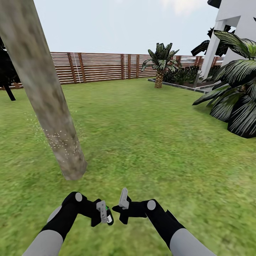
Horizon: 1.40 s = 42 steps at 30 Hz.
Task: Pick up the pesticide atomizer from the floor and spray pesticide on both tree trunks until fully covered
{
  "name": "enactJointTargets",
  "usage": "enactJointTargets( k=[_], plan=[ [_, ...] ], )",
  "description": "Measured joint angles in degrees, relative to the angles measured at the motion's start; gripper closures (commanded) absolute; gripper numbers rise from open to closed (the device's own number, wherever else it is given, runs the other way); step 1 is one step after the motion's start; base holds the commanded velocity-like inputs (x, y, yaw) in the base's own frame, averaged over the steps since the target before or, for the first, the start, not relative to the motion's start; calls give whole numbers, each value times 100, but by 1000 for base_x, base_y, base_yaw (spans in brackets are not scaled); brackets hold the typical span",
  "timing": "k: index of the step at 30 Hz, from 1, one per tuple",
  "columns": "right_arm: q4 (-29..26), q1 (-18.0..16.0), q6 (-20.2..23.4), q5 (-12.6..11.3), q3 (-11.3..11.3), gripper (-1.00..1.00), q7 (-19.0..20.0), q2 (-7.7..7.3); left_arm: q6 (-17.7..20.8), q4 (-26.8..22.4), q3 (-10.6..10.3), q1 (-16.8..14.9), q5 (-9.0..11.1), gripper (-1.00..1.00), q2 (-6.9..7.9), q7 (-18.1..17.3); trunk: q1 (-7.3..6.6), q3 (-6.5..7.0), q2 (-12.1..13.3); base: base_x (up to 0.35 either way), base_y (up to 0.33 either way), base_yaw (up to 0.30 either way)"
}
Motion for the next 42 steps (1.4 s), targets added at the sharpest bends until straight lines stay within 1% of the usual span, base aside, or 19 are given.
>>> enactJointTargets(
  k=[3, 5, 6, 7, 9, 24, 26, 28, 42],
  plan=[
    [0, 0, 0, 5, 0, 100, 0, -5, -11, 1, -14, 0, -5, 100, -2, -27, 0, 0, 0, 0, 0, 0],
    [0, 0, 0, 8, 0, 100, 1, -8, -18, 10, -154, 0, -9, 100, 3, -37, 0, 0, 0, 0, 0, 0],
    [1, 0, 0, 8, 0, 100, 2, -9, -21, 17, -287, 0, -9, 100, 8, -38, 0, 0, 0, 0, 0, 0],
    [2, 0, 0, 9, -1, 100, 1, -9, -22, 21, -342, 0, -7, 100, 8, -39, 0, 0, 0, 0, 0, 0],
    [6, 0, 0, 9, 0, 100, 0, -9, -22, 19, -388, -1, 21, 100, 7, -41, 0, 0, 0, 0, 0, 0],
    [12, 0, 0, 9, -5, 100, -1, -21, -31, 72, -372, -1, 67, 100, 8, -45, 0, 0, 0, 0, 0, 0],
    [16, 0, 0, 9, -1, 100, -1, -26, -35, 76, -375, -1, 220, 100, 7, -45, 0, 0, 0, 0, 0, 0],
    [17, 0, 0, 9, -1, 100, -1, -27, -38, 79, -381, -1, 296, 100, 8, -45, 0, 0, 0, 0, 0, 0],
    [17, 0, -1, 9, 0, 100, -1, -27, -46, 80, -377, -1, 388, 100, -1, -45, 0, 0, 0, 0, 0, 0]
  ],
)
